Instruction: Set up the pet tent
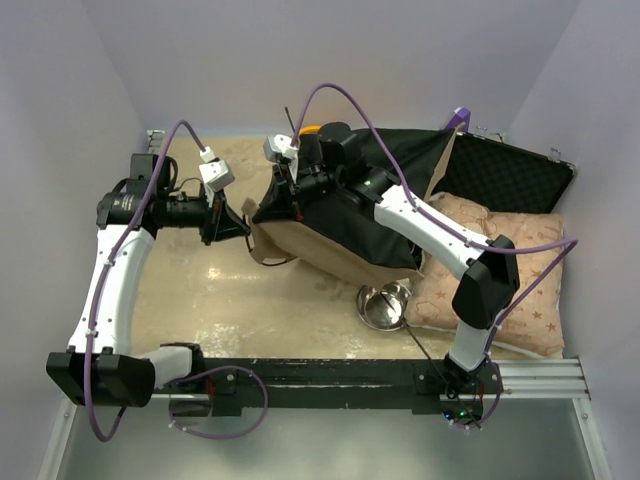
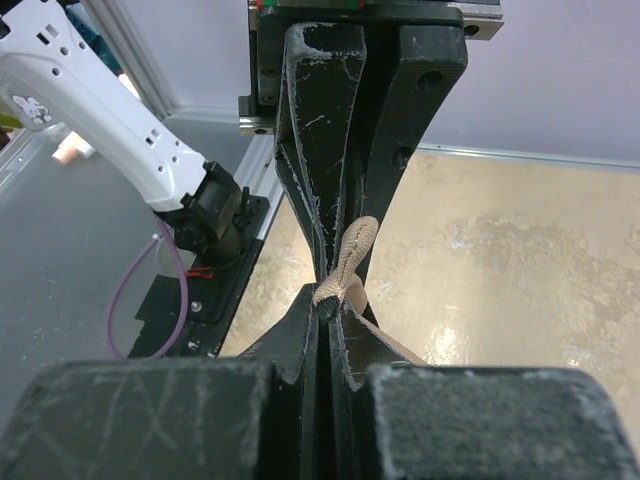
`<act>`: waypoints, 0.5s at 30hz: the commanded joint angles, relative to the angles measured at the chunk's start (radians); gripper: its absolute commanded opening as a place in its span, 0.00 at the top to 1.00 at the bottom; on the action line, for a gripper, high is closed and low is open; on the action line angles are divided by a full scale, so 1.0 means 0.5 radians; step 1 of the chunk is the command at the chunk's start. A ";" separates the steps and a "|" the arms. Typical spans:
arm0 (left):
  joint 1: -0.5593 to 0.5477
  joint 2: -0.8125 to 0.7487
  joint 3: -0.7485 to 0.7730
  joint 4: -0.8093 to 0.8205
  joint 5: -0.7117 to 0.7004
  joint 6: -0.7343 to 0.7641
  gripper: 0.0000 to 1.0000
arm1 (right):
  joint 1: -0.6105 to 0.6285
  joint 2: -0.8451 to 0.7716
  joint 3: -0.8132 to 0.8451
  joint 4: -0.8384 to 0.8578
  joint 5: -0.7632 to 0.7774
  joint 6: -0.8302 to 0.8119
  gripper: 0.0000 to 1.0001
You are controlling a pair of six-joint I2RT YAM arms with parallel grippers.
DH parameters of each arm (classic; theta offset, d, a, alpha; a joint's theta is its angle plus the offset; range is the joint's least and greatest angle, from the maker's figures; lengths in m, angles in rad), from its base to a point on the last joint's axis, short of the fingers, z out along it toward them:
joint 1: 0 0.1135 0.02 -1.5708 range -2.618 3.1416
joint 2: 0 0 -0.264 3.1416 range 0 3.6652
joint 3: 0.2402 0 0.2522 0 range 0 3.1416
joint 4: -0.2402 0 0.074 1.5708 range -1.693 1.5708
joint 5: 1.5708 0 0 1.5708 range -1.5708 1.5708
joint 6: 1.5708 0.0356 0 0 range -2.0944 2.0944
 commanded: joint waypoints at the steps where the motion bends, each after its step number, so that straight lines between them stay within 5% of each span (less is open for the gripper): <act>1: -0.026 0.049 -0.001 -0.121 -0.137 -0.017 1.00 | 0.067 -0.188 0.154 0.109 -0.081 -0.085 1.00; 15: -0.038 0.055 0.063 -0.099 -0.085 -0.060 1.00 | 0.107 -0.087 0.237 -0.388 -0.042 -0.466 1.00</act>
